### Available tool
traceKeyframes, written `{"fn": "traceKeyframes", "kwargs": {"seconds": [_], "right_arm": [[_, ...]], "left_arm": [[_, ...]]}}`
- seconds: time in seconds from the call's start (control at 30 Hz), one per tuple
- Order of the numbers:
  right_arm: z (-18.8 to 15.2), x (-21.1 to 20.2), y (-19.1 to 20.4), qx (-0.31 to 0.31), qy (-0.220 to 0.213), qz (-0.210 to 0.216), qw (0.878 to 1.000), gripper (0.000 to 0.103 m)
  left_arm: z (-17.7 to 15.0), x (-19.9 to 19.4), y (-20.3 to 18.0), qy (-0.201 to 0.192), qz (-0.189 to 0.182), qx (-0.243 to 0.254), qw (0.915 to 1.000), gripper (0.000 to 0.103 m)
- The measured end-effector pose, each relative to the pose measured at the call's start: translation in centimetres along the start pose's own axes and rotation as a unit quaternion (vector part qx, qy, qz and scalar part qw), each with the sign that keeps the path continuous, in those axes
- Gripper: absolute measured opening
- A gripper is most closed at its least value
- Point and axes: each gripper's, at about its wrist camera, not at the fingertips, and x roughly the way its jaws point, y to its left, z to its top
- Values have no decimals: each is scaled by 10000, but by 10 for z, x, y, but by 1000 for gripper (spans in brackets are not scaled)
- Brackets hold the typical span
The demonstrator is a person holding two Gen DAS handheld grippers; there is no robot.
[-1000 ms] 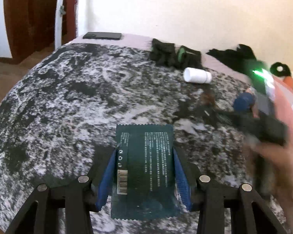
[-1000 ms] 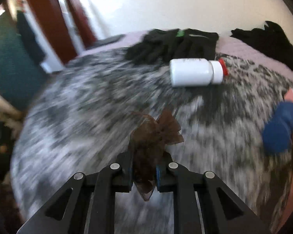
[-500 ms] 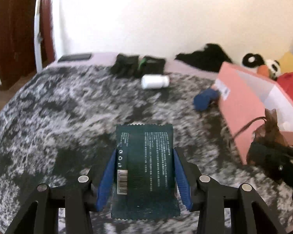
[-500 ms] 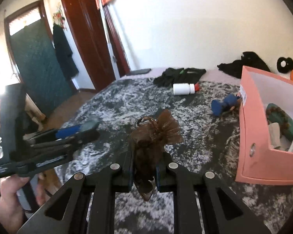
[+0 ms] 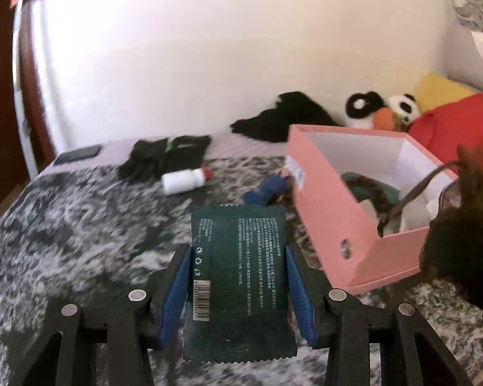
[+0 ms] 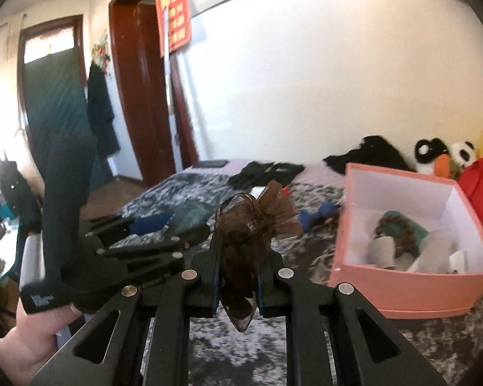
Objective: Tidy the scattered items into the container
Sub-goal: 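Carry the packet and tassel over the pink box and release both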
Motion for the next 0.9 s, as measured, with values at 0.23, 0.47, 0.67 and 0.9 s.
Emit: {"fn": "traceKeyframes", "kwargs": {"seconds": [0.23, 0.47, 0.67, 0.9], "right_arm": [[7, -29, -40, 262, -268, -365, 9986, 17], [33, -50, -117, 1077, -756, -1019, 9861, 18], [60, -26, -181, 1661, -867, -1330, 9732, 27], [43, 23, -249, 2771, -558, -1487, 9476, 92]], "left_arm": [[22, 13, -41, -112, -349, 34, 9993, 48], [77, 42, -80, -174, -1139, -208, 9931, 48], [104, 113, -123, 315, -1278, -119, 9912, 85], [93, 142, -119, 613, -1002, -16, 9931, 94]]}}
